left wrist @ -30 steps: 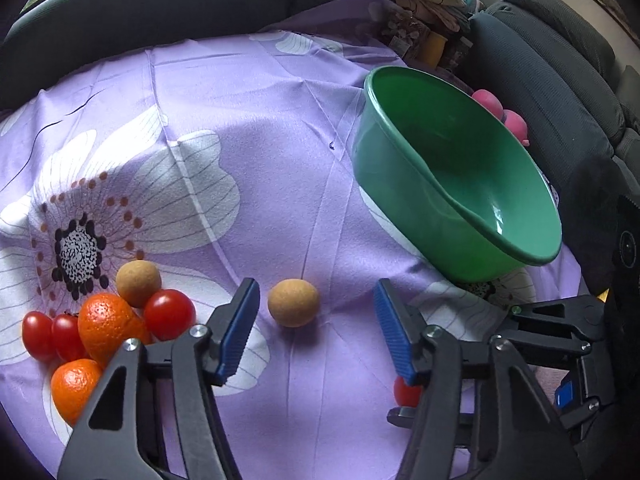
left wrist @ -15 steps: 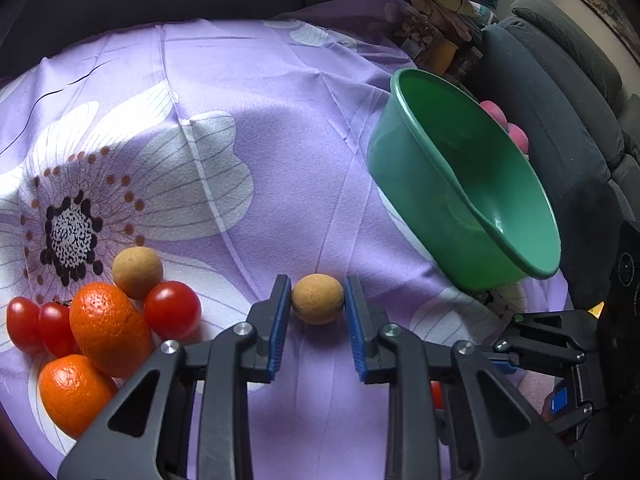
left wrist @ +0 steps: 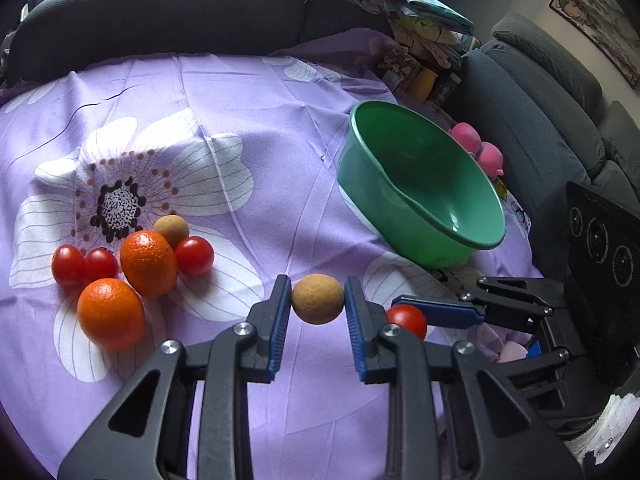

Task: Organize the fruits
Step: 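Carry kiwi and tomato over the green bowl and open both grippers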

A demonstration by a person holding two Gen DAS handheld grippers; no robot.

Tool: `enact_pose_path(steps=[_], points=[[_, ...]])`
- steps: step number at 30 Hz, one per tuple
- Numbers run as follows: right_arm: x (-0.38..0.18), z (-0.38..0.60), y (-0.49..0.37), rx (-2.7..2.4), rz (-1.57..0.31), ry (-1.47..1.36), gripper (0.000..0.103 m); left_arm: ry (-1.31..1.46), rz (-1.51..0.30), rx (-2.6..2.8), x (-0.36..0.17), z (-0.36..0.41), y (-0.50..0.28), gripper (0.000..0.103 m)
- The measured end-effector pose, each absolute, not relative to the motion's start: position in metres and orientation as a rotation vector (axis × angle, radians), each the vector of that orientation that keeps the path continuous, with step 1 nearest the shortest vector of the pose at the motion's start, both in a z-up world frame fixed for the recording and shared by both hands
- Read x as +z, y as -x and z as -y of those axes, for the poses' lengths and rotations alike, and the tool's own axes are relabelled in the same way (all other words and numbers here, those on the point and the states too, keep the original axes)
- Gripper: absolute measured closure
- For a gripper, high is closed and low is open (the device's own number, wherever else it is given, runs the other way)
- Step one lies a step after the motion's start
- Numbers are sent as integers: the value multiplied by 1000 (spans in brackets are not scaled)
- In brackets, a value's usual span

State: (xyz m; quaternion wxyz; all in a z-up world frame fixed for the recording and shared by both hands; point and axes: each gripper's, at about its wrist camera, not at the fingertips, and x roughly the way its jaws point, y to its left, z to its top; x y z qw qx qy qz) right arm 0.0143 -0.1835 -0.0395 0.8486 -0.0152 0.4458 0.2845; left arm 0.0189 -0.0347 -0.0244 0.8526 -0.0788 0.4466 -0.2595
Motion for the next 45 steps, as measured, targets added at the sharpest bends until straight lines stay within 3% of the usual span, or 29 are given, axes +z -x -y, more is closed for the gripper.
enact_pose_path(steps=[9,20,32,34,35,38,45], points=[[-9,191,-6,590,-840,18,72,173,-866,-573,5,35,-11,76],[15,246,-19,428,-734,-59,72,126,-822,-698,33,98,-42,76],[-1,283,-38,299,-780,-67,72,51,-911,-688,2,148,-72,76],[-4,282,-40,297,-796,-66,72,52,-920,-666,0,147,-73,67],[-5,283,-40,293,-800,-66,71,59,-919,-661,1,145,-72,54],[-6,284,-40,291,-805,-65,69,87,-889,-653,7,136,-67,28],[5,282,-28,300,-773,-78,66,151,-829,-564,15,90,-33,20]])
